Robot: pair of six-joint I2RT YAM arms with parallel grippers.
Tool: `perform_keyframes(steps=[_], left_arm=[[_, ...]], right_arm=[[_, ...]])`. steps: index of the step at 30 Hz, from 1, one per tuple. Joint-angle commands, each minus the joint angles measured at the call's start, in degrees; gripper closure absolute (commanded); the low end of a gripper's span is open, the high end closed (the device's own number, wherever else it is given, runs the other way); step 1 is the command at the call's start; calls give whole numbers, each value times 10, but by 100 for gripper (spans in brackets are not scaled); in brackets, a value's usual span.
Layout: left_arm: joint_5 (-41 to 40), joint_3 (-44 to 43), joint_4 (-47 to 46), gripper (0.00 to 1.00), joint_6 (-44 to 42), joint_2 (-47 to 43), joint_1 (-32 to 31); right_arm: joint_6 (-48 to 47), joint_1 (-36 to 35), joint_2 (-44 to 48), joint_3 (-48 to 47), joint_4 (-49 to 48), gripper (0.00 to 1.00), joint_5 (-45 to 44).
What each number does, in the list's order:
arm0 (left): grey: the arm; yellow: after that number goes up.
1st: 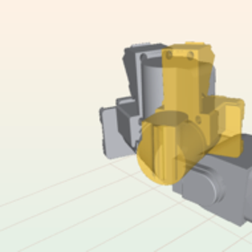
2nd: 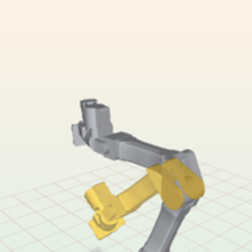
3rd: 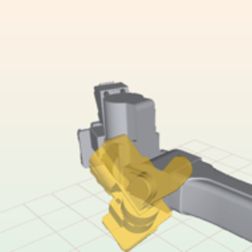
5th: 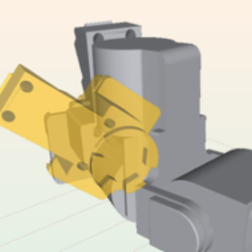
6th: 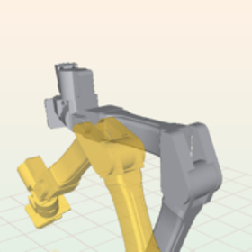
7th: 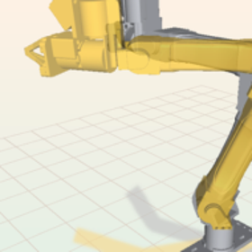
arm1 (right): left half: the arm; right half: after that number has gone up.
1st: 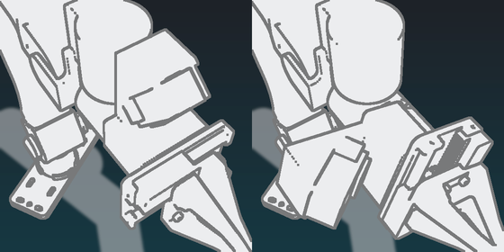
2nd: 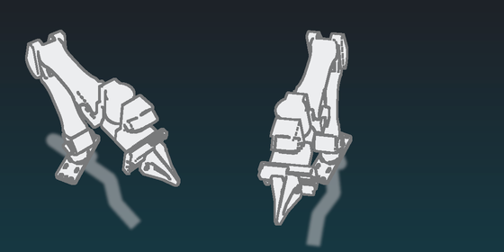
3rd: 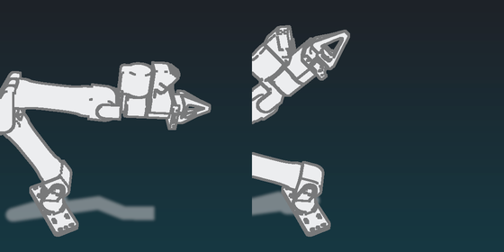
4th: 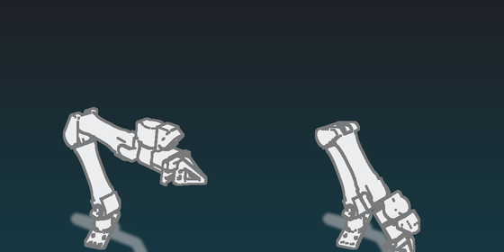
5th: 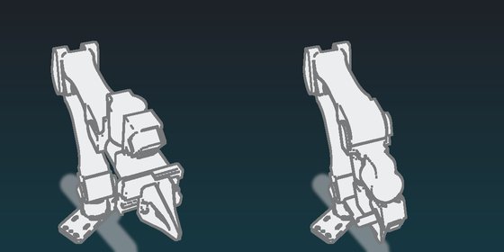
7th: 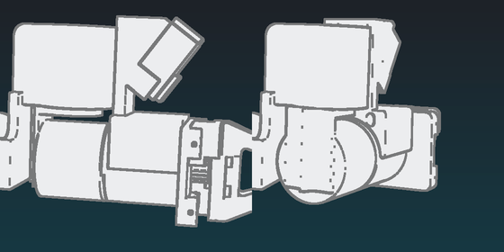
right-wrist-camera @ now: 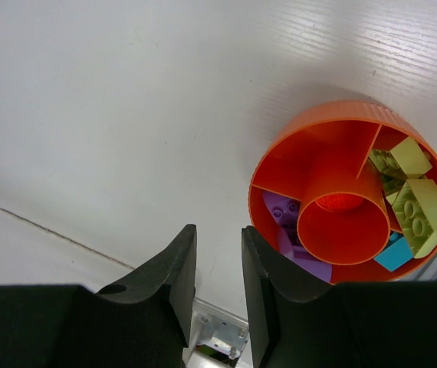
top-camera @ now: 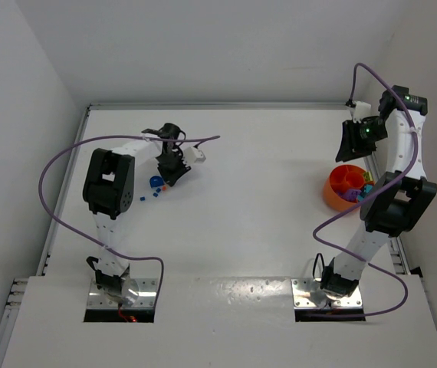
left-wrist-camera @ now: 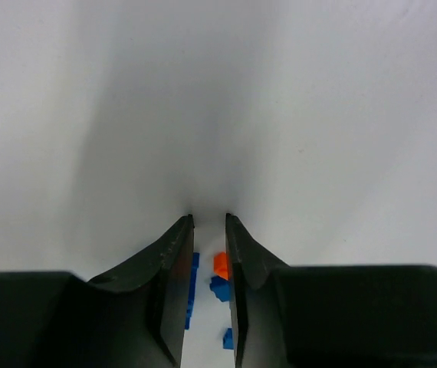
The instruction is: Sort the legos into containers by color
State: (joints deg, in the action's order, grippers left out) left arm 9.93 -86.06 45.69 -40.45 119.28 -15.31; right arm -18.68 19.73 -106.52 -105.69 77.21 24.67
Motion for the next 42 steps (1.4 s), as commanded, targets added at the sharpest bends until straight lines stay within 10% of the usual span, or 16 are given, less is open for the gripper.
perform_keyframes(steps=[1, 42], left_arm=[[20, 24, -61, 70, -1, 35, -1], [-16, 182, -49, 64, 17, -51, 44]], right_arm=[[-5, -4, 18, -11, 22, 70, 19], [-5, -4, 29, -16, 28, 70, 29]])
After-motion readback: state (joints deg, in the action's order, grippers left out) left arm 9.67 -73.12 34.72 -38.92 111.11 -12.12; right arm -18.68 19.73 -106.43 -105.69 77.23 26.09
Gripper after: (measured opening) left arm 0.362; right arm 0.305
